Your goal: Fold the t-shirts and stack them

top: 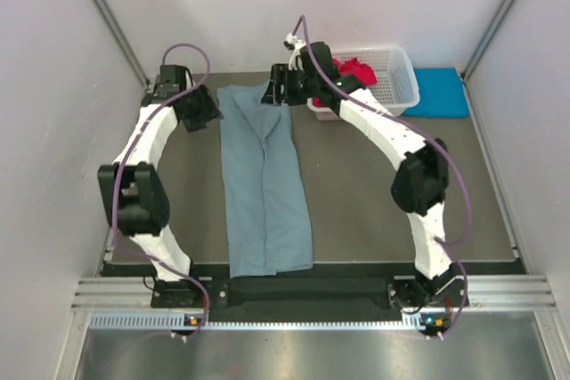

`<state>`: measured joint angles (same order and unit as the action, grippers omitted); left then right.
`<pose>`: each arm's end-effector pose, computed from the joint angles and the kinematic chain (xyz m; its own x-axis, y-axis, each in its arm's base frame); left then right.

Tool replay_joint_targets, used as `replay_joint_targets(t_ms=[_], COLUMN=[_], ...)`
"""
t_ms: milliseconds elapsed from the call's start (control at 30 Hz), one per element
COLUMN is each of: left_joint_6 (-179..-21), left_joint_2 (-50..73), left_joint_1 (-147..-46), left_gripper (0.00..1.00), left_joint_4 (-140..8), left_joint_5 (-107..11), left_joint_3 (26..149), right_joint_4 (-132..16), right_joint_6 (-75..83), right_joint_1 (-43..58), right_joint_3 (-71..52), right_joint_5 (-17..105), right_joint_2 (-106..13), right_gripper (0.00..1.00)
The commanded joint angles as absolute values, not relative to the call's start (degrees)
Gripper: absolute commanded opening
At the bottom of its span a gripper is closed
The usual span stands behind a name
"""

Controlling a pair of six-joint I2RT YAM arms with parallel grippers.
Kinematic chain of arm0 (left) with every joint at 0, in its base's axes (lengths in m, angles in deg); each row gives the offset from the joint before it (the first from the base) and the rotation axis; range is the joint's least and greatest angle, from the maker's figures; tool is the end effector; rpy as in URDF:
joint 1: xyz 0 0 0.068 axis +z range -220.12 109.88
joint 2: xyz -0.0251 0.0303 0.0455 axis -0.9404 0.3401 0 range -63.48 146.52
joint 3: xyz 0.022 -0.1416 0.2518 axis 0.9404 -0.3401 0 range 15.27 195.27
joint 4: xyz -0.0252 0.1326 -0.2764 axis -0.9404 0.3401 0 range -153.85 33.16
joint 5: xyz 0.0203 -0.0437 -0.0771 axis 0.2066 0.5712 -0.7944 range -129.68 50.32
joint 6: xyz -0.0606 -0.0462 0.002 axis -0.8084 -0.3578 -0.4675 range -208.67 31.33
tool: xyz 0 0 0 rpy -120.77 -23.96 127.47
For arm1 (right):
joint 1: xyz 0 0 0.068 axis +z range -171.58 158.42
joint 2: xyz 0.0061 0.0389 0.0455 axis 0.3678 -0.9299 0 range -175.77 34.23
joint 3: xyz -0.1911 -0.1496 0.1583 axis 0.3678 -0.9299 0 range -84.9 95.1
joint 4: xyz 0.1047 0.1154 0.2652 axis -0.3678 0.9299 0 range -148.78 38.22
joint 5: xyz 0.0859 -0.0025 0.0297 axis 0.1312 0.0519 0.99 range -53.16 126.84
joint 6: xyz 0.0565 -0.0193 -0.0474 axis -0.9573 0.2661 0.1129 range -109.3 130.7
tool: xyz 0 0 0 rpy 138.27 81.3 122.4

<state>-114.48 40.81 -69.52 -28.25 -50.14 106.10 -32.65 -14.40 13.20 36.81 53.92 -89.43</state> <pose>0.4792 -0.0068 0.2723 -0.7273 -0.4357 -0.5303 -0.2310 0.8829 -0.4087 0.4749 0.3529 0.3338 -0.6717 0.0272 -0.7403 -0.5225 0.6911 0.4994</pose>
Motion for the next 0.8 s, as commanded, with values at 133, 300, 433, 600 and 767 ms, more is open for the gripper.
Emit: replay_joint_targets(t_ms=[133, 300, 433, 600, 767], left_joint_6=[-116.00, -120.83, -127.15, -129.63, -130.16], left_joint_2=[14.77, -1.82, -10.73, -14.61, -14.70], left_joint_1=[-71.44, -71.96, -72.05, -72.14, -72.05], left_gripper=[0.64, 0.61, 0.60, 0.59, 0.58], left_joint_4=[-20.88, -15.86, -15.68, -14.10, -12.26], left_joint_5=[-51.02, -54.52, -57.87, -59.63, -59.98], left_joint_3=[79.83, 67.67, 58.28, 53.34, 52.28], right_joint_4=[-26.34, -33.28, -41.71, -50.67, -62.02], right_joint_6=[-10.22, -15.83, -23.12, -31.74, -38.59], right_joint_1=[19.19, 21.75, 24.03, 26.23, 29.04], right_joint_3=[6.29, -19.21, -34.77, -50.51, -56.85], right_joint_5=[56.61, 59.42, 62.68, 63.12, 64.62], right_joint_2=[-65.90, -49.46, -38.93, -33.98, -35.73], right_gripper=[0.66, 0.66, 0.63, 0.56, 0.57])
